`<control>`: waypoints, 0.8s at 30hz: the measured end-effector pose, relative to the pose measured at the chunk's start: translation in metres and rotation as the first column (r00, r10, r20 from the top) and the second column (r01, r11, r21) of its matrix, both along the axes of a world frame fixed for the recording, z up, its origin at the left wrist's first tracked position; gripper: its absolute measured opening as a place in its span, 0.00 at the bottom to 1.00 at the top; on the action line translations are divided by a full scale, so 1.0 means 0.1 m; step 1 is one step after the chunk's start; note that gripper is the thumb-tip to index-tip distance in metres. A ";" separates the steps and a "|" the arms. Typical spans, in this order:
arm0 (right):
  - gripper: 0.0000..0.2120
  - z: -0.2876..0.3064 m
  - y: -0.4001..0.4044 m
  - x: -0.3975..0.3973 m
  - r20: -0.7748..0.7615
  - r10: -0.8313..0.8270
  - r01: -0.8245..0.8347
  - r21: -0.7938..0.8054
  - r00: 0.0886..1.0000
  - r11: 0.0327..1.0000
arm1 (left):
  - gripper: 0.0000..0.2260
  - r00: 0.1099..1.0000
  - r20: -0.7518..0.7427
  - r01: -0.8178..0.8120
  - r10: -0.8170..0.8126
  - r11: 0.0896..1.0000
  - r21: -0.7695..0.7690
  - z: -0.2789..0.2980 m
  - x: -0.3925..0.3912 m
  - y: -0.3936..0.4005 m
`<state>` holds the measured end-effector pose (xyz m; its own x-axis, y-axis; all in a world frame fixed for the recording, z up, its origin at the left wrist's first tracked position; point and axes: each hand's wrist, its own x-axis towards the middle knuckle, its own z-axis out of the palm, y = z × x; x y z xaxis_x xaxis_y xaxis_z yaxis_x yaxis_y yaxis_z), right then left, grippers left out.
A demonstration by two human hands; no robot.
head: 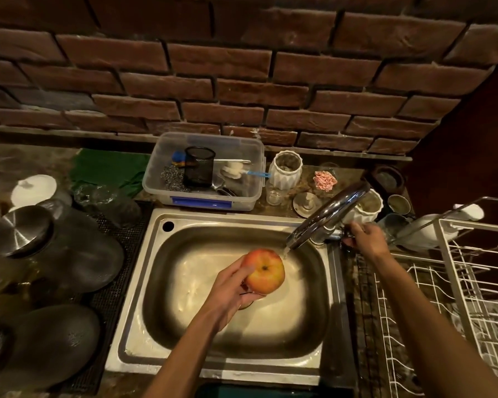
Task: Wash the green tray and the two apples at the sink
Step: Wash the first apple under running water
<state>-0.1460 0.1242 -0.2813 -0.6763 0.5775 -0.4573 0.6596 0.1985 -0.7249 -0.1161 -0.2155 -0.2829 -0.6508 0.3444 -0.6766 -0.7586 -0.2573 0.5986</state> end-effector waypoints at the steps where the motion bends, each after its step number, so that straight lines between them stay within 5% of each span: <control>1: 0.11 0.00 0.00 0.00 -0.012 -0.004 0.004 -0.015 1.000 1.000 | 0.14 1.000 -0.003 0.005 -0.005 1.000 0.011 0.01 -0.01 0.01; 13: 0.11 -0.15 -0.50 0.44 -0.036 -0.306 0.291 -0.223 0.951 0.930 | 0.16 0.997 -0.042 0.063 -0.060 0.995 0.074 0.10 -0.06 0.13; 19: 0.15 -0.08 -1.46 0.57 -0.200 0.019 -0.129 -0.555 0.980 0.822 | 0.23 0.990 -0.075 0.126 -0.119 0.986 0.106 0.13 -0.08 0.19; 22: 0.13 -0.01 -1.63 0.53 -0.267 -0.021 -0.155 -0.617 0.963 0.772 | 0.23 0.994 -0.043 0.103 -0.098 0.983 0.150 0.12 -0.07 0.20; 24: 0.11 0.04 -1.69 0.52 -0.323 -0.032 -0.159 -0.548 0.946 0.821 | 0.20 0.996 -0.066 0.068 -0.059 0.987 0.147 0.14 -0.06 0.24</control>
